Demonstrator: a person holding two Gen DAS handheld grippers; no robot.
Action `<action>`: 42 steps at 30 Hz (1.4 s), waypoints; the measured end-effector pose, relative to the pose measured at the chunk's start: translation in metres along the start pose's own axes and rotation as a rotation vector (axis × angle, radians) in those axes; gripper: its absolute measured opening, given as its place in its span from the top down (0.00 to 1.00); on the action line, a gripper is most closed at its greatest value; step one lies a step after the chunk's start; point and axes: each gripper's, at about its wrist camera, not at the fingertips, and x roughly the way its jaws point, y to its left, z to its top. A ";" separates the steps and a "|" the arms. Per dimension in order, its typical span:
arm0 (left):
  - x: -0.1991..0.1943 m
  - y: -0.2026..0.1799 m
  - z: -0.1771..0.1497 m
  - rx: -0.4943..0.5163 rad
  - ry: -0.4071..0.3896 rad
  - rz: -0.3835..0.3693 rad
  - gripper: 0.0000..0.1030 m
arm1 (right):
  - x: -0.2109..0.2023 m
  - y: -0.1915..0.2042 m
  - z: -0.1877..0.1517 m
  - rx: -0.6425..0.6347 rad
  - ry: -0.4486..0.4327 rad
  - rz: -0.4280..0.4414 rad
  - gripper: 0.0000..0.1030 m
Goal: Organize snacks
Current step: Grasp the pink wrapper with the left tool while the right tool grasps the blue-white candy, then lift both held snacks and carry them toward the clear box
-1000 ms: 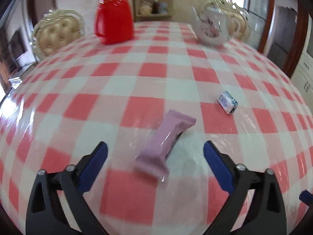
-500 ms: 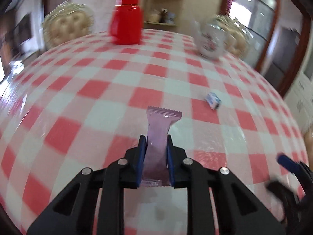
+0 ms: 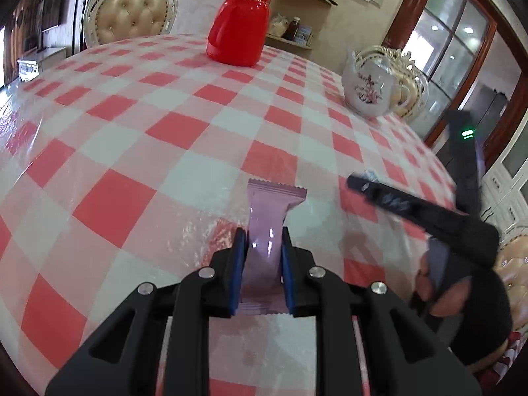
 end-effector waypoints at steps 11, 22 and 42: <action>-0.002 -0.006 0.001 0.024 0.000 -0.003 0.80 | -0.080 0.005 -0.046 -0.044 -0.097 0.084 0.85; -0.014 -0.012 -0.002 0.063 -0.017 0.050 0.80 | -0.149 0.032 -0.150 -0.077 -0.115 0.180 0.85; -0.102 -0.050 -0.122 0.067 0.024 0.123 0.80 | -0.226 0.011 -0.217 -0.031 -0.154 0.206 0.85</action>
